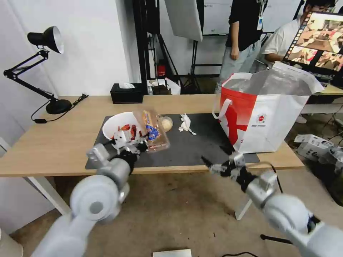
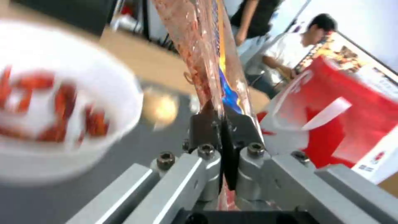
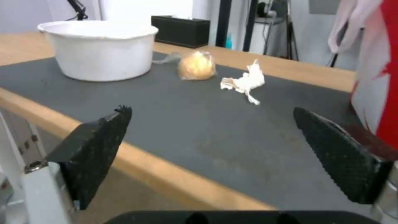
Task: Pick up the trash from the table and place it into the takeout bag.
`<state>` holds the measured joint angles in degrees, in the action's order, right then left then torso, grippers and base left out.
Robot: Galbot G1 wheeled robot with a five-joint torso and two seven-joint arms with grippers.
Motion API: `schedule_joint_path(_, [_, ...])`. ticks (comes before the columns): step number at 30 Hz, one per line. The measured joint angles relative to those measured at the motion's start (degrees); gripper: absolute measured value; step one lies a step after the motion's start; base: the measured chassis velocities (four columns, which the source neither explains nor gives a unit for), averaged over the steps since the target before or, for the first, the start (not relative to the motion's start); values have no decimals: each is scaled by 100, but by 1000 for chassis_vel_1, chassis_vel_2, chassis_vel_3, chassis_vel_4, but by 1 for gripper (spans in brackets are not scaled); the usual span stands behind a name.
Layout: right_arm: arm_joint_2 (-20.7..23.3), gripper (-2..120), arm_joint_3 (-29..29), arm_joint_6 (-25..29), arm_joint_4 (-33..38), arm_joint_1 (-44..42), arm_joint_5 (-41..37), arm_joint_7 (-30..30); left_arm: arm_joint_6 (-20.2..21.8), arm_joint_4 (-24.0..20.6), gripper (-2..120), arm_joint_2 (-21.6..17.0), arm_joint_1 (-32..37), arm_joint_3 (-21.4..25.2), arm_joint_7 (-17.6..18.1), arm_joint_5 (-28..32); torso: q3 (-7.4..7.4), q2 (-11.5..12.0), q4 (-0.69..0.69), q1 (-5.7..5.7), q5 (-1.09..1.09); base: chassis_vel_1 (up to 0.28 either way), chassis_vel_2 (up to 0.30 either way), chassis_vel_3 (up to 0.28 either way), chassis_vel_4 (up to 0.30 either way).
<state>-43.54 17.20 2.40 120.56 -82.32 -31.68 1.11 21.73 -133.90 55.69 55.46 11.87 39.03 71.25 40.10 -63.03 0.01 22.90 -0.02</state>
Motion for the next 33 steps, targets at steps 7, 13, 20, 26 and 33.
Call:
schedule_joint_path(7, [-649,100,332,204,205,-954,637,-27,-27,702,0,-2,-2168,-1189,-56,10,0,0,-1,1,1,0,0,0,0])
schedule_joint_path(13, [-989,100,327,222,190,-1036,846,-39,-80,1860,0,824,-3994,-2389,80,-138,1,1,-3,3,5,0,0,0,0])
schedule_joint_path(20, [-1226,100,309,228,159,-1032,961,-49,-348,3486,0,1916,-5183,-3262,-183,-1218,2,2,-2,3,3,0,0,0,0])
schedule_joint_path(26, [-1356,100,320,235,154,-975,976,-61,-756,4881,0,2998,-5522,-3625,-697,-2098,2,2,0,3,3,0,0,0,0])
schedule_joint_path(33, [-1438,100,381,251,94,-946,971,-111,-1156,5693,0,3602,-5759,-3817,-1213,-2629,1,1,-3,3,4,0,0,0,0])
